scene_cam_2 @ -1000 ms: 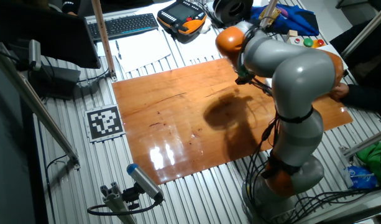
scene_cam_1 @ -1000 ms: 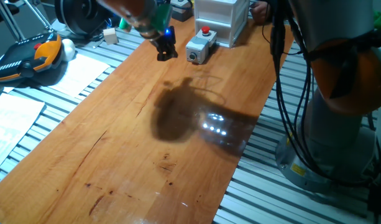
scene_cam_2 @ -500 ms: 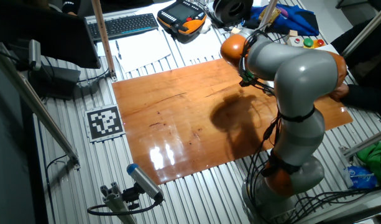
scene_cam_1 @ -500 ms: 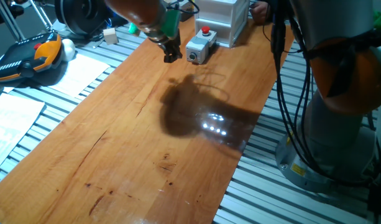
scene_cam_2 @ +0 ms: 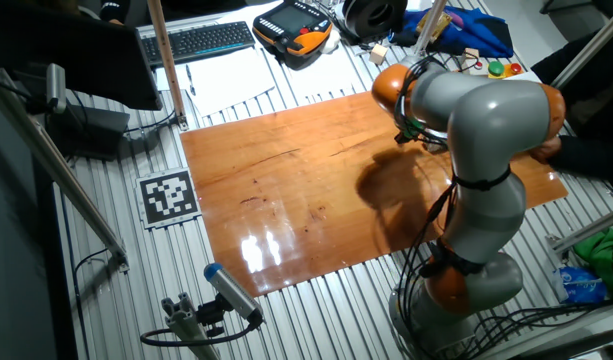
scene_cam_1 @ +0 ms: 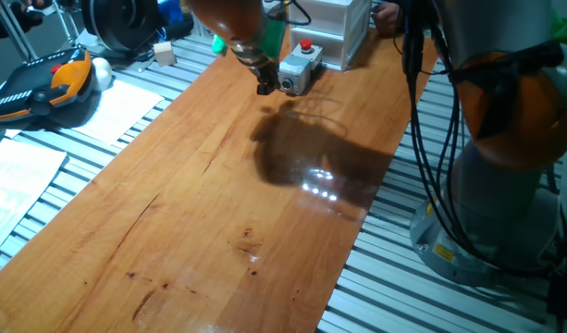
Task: Press the button horizontally
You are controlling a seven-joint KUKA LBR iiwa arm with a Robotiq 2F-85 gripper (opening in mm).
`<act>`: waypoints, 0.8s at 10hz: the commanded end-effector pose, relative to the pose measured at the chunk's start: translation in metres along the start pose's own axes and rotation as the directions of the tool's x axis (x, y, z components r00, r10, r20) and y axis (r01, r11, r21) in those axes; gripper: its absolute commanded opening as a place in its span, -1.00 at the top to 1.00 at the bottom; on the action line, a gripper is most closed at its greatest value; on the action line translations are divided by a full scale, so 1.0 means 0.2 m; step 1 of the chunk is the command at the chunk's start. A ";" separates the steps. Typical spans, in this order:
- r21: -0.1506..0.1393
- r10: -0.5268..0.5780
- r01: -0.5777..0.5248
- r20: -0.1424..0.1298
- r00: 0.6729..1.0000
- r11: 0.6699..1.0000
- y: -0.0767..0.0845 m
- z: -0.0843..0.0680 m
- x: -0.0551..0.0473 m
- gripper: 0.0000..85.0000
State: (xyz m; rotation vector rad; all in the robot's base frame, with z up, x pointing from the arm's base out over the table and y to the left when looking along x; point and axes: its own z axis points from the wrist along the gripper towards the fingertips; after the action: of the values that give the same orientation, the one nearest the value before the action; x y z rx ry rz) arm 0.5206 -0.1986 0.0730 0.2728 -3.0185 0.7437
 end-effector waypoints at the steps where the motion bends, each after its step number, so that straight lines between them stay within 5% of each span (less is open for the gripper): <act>1: 0.000 -0.004 0.004 0.000 1.000 1.000 0.00 0.02 0.00 1.00; 8: -0.003 -0.027 0.027 0.005 1.000 1.000 -0.07 0.13 0.07 1.00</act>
State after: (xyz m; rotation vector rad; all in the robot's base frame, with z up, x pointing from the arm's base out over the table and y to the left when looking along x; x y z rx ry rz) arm 0.5101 -0.2251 0.0563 0.3160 -3.0146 0.7356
